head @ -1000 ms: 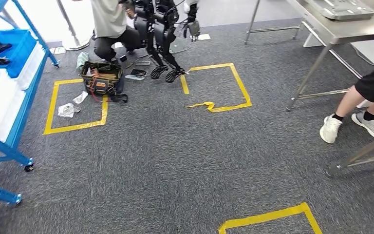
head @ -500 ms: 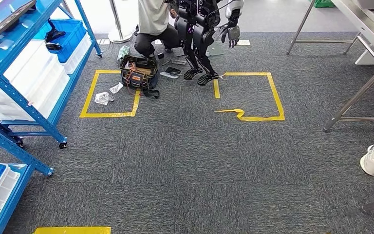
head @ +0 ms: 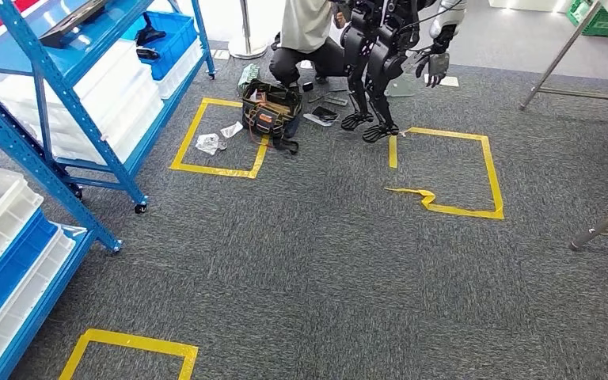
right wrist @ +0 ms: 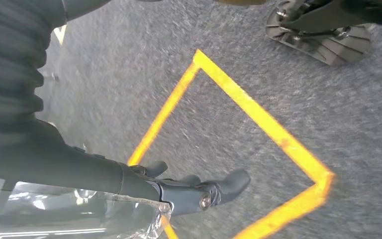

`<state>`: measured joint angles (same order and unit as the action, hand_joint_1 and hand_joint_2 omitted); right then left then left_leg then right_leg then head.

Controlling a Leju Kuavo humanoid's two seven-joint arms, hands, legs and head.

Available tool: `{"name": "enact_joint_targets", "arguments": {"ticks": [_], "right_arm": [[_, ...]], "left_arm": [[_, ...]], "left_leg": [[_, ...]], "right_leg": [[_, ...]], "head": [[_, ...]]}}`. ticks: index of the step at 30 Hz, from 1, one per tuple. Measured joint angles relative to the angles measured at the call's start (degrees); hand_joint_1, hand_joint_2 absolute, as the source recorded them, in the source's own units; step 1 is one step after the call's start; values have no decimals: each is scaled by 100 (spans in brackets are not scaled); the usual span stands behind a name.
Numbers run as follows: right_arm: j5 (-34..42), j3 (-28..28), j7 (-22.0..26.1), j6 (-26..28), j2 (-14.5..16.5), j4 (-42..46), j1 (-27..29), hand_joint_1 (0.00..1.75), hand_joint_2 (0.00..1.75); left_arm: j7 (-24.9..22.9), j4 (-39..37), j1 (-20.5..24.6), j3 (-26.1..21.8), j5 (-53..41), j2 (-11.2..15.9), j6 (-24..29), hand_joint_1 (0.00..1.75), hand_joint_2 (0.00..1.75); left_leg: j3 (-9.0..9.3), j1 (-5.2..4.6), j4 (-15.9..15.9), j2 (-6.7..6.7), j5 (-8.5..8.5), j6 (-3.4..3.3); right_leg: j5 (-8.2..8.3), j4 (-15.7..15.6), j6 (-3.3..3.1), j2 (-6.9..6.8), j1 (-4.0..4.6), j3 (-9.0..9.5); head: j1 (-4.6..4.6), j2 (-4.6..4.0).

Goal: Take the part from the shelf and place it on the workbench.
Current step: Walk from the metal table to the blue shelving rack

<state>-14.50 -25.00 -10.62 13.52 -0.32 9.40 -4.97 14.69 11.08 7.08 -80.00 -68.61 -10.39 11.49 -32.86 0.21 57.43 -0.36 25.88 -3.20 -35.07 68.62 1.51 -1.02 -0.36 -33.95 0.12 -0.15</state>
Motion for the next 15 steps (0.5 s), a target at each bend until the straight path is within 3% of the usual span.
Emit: {"name": "enact_joint_targets", "arguments": {"ticks": [1,2,3,5,6,8,10,11,12,14,15], "right_arm": [[1,0,0,3,-1,0,9,0,175],[7,0,3,10,-2,0,22,0,175],[12,0,7,18,-4,0,31,0,175],[22,0,20,30,-15,0,42,0,175],[27,0,25,31,-19,0,42,0,175],[39,0,31,32,-21,0,41,0,175],[50,0,33,34,-18,0,29,0,175],[57,1,36,36,-9,0,24,0,175],[63,2,38,40,-4,0,22,0,175],[72,4,45,56,2,-1,40,0,175],[72,5,47,63,-2,-1,56,0,175]], "left_arm": [[3,1,2,0,-1,-1,0,0,0],[11,1,-5,0,-1,-2,1,0,0],[19,1,-13,0,-1,-4,2,0,0],[37,0,-24,0,0,-9,5,0,0],[43,0,-22,0,-1,-10,4,0,0],[54,0,-20,0,-2,-13,3,0,0],[60,0,-32,-1,-2,-14,0,0,0],[60,-1,-41,-1,-3,-13,-3,0,0],[61,-1,-49,-1,-4,-11,-5,0,0],[58,-2,-53,0,-8,-9,-9,0,0],[55,-2,-48,0,-8,-9,-10,0,0]], "left_leg": [[-11,-4,1,-78,-6,-8],[-15,-5,4,-188,-12,-9],[-12,-4,6,-288,-17,-4],[-2,6,13,-480,-27,21],[-5,-1,21,-543,-27,45],[-25,-18,34,-637,-30,100],[-50,-19,31,-705,-47,151],[-63,-11,35,-709,-48,175],[-91,-12,81,-616,-11,202],[-251,-14,425,-293,229,248],[-407,-13,759,-129,424,268]], "right_leg": [[-122,355,-7,52,0,-177],[-135,506,20,80,-3,-262],[-46,408,66,95,-10,-229],[337,-396,178,236,-44,120],[479,-757,188,332,-48,275],[615,-1119,144,444,-44,421],[635,-1120,72,369,-24,431],[651,-1126,38,321,-36,440],[665,-1133,0,265,-49,448],[684,-1151,-90,139,-69,446],[681,-1151,-120,70,-54,441]], "head": [[5,0],[7,0],[9,0],[11,0],[12,0],[9,0],[3,0],[1,0],[-3,0],[-37,0],[-55,0]]}}
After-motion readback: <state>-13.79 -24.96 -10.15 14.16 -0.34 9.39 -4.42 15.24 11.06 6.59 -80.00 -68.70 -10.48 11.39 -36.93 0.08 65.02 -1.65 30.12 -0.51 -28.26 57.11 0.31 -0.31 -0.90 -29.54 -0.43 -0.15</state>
